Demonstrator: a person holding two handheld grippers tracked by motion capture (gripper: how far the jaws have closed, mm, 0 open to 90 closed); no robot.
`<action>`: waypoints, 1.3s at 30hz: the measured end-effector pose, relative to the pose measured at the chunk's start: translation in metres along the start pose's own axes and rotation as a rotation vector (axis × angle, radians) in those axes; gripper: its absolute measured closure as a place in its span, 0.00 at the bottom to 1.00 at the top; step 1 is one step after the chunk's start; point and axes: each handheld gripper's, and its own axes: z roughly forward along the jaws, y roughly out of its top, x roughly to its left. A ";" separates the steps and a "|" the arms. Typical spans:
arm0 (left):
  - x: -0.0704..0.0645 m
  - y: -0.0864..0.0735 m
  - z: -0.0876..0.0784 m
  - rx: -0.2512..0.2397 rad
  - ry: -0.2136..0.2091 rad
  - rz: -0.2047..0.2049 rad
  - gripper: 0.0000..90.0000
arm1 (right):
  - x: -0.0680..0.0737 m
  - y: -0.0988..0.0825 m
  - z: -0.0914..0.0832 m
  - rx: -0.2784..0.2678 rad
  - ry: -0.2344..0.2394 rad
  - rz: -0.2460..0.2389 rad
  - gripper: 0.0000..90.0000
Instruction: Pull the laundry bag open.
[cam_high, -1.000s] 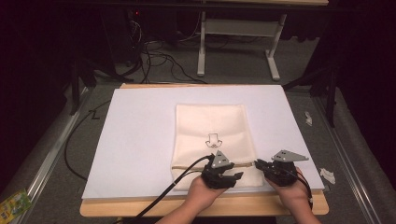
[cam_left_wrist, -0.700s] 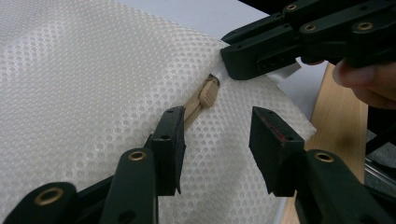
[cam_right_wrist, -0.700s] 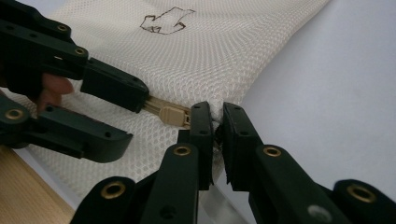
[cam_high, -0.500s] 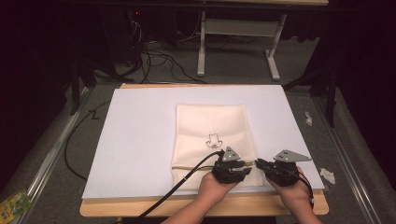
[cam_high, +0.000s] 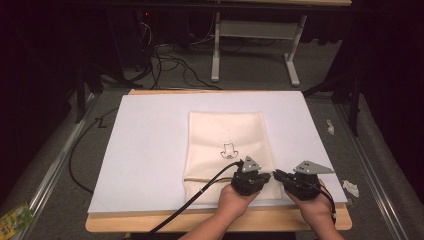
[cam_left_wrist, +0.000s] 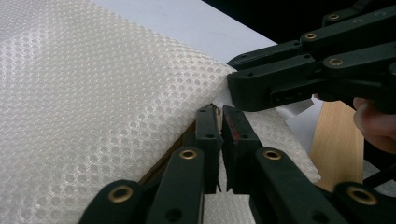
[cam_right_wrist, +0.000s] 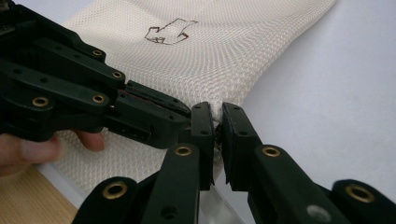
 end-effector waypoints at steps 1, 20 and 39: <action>0.000 0.000 0.000 -0.001 0.002 0.005 0.96 | 0.000 0.000 0.000 0.000 0.001 0.001 0.95; 0.020 -0.007 -0.030 0.050 0.040 0.003 0.97 | -0.002 0.001 -0.004 0.000 -0.026 0.021 0.95; 0.047 -0.024 -0.079 0.070 0.091 -0.031 0.97 | -0.004 0.001 -0.002 0.013 -0.039 0.025 0.96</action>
